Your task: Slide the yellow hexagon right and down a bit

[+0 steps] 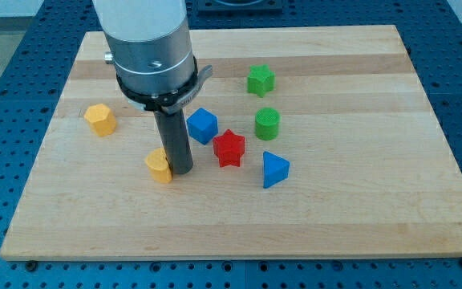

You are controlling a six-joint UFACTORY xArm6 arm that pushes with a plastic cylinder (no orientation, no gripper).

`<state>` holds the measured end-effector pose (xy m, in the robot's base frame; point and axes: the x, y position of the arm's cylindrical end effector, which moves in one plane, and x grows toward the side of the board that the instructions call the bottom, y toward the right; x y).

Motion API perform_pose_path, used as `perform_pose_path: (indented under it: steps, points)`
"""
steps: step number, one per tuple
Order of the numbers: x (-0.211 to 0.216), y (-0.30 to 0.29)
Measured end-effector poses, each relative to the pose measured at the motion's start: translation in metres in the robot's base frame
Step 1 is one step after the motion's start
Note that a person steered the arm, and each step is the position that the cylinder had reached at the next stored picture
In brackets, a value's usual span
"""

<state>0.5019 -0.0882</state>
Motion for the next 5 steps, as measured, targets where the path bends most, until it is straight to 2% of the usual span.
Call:
perform_pose_path:
  steps: [2, 3, 5]
  points:
    - [-0.008, -0.001]
    - [-0.045, -0.001]
    - [-0.062, -0.022]
